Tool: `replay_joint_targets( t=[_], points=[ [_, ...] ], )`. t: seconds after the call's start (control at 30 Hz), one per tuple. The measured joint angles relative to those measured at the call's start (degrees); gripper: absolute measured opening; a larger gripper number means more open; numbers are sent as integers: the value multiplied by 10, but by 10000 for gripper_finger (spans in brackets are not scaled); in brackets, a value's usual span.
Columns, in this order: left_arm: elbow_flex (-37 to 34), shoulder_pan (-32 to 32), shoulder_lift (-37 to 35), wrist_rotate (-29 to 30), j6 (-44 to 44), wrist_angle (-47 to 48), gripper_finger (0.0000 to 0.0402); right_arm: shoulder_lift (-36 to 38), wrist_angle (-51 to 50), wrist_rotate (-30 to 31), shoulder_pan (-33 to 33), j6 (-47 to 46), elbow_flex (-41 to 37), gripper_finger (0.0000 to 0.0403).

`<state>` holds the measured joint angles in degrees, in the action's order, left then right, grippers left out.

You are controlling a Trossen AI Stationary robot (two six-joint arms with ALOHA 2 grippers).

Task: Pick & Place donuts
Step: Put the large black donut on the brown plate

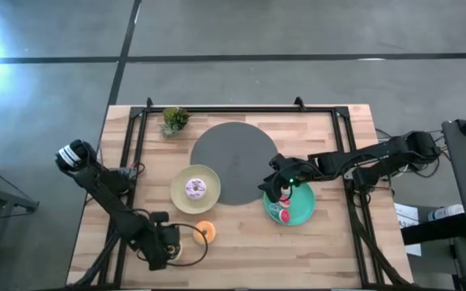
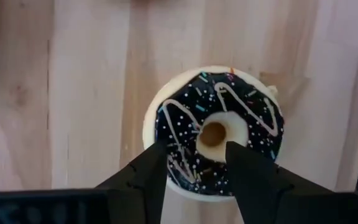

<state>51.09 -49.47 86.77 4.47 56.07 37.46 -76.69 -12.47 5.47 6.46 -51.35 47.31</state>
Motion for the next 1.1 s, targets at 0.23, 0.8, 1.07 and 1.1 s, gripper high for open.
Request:
replay_joint_targets(
  t=[0.23,0.8,1.07,1.1],
  points=[
    [3,9,-4,16,30,21,140,1,-1,0,0,-1,2,215],
    [20,7,-5,35,30,55,140,0,-2,5,-7,1,2,215],
    [4,7,-1,18,41,11,141,0,-2,5,-7,-1,2,215],
    [1,7,-1,18,45,7,141,0,-2,5,-7,-1,2,215]
  ],
)
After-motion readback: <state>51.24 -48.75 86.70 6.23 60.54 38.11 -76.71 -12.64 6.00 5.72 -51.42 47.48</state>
